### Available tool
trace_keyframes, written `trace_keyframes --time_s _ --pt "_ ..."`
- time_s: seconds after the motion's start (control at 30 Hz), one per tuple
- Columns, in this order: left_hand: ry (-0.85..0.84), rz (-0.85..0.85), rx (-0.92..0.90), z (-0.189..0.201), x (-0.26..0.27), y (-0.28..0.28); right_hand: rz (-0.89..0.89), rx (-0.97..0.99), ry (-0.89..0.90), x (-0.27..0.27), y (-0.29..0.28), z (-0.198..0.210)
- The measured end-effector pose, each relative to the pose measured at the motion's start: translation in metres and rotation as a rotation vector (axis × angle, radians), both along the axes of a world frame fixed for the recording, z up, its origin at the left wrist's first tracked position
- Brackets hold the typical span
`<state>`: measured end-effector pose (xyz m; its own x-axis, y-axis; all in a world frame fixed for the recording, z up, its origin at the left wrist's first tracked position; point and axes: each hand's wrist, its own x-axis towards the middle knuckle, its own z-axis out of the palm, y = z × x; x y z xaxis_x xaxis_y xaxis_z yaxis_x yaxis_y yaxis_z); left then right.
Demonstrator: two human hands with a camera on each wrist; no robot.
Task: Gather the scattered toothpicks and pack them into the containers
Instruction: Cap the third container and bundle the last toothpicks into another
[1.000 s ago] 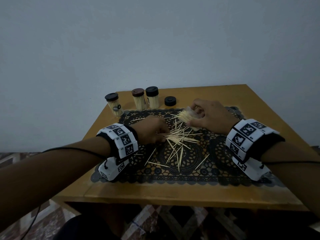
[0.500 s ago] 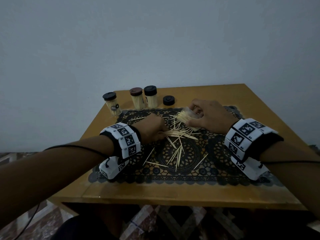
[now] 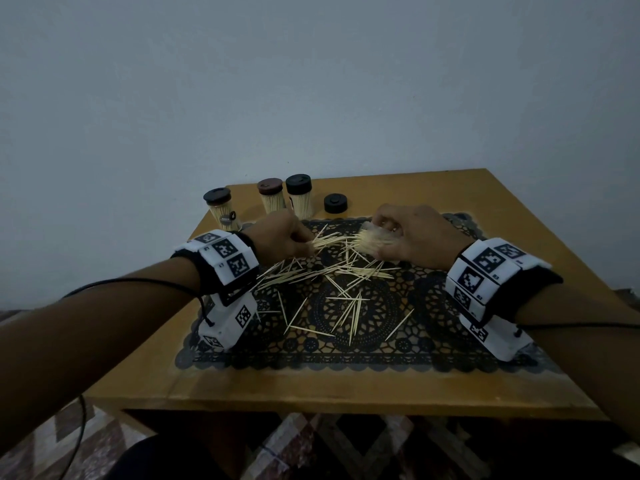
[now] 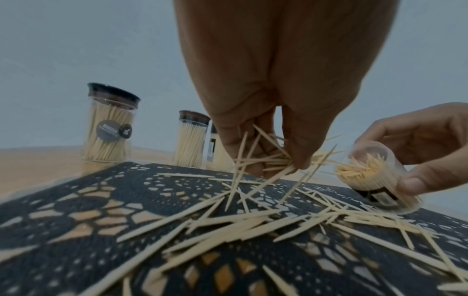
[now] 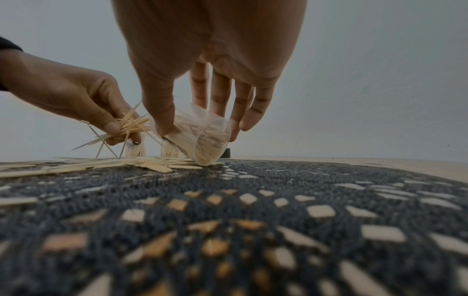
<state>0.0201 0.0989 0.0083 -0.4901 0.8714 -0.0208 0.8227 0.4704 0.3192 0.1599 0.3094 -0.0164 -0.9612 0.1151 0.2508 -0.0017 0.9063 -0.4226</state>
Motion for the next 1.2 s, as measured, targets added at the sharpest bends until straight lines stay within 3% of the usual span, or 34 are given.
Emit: trace_keyframes --time_s 0.6,0.7,0.83,0.97,1.2 --pt "0.238 -0.145 -0.173 -0.001 0.026 0.044 0.061 -0.009 -0.023 0.000 -0.003 0.000" --pt "0.246 -0.118 -0.114 -0.001 0.029 0.048 0.053 -0.018 -0.034 0.000 -0.004 0.000" --pt "0.192 -0.051 0.056 0.000 0.028 0.049 0.036 -0.004 -0.022 0.000 -0.003 -0.001" --pt "-0.027 -0.026 0.168 0.007 0.028 0.042 0.020 0.014 -0.029 -0.001 -0.002 -0.001" --pt "-0.182 0.072 0.273 0.000 0.018 0.035 0.030 -0.006 -0.014 -0.001 -0.002 0.000"
